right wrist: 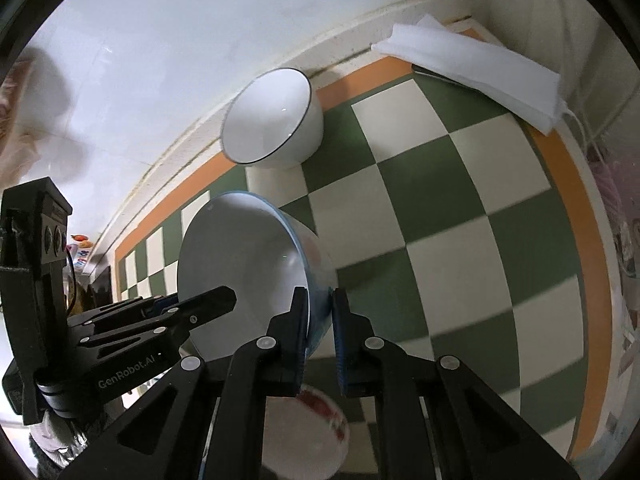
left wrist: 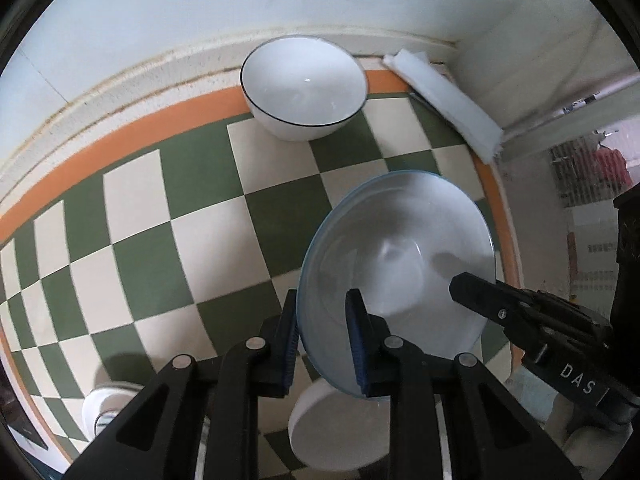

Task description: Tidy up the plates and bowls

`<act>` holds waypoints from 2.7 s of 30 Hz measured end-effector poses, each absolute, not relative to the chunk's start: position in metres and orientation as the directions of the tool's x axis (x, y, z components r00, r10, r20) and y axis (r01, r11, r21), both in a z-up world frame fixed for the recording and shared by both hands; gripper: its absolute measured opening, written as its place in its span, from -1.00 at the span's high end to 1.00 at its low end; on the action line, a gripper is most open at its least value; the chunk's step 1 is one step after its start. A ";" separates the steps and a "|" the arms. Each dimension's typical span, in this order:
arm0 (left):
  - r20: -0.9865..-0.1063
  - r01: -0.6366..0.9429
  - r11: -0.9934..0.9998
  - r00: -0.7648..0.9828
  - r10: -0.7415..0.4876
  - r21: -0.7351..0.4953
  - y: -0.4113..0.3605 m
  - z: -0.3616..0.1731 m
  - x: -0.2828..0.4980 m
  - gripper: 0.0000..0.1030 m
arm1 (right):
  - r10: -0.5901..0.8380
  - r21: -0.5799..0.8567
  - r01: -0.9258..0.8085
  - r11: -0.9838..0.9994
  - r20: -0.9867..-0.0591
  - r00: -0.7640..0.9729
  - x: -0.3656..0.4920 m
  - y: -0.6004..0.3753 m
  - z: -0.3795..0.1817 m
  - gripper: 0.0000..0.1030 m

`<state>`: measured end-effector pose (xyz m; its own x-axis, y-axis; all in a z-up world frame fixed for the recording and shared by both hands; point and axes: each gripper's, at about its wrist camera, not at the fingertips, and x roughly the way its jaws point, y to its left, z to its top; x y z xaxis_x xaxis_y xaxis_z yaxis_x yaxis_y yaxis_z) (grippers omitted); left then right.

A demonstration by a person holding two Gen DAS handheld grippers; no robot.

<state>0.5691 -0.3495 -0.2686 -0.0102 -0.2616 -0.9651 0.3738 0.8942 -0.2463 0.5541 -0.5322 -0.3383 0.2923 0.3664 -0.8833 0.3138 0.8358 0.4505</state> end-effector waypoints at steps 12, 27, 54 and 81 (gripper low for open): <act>-0.965 0.451 0.866 0.039 -0.261 -0.216 -0.335 -0.238 0.500 0.61 | 0.373 0.472 0.300 0.829 -0.866 0.333 0.473 -0.510 -0.296 0.73; -0.980 0.448 0.871 -0.074 -0.186 -0.199 -0.323 -0.294 0.459 0.61 | 0.406 0.459 0.347 0.818 -0.888 0.216 0.427 -0.486 -0.346 0.73; -0.974 0.391 0.914 0.142 -0.179 -0.111 -0.323 -0.246 0.501 0.44 | 0.496 0.542 0.354 0.762 -0.840 0.220 0.454 -0.514 -0.335 0.66; -0.971 0.175 0.961 0.061 -0.230 -0.216 -0.364 -0.348 0.735 0.45 | 0.405 0.466 0.306 0.830 -0.881 0.243 0.722 -0.576 -0.393 0.23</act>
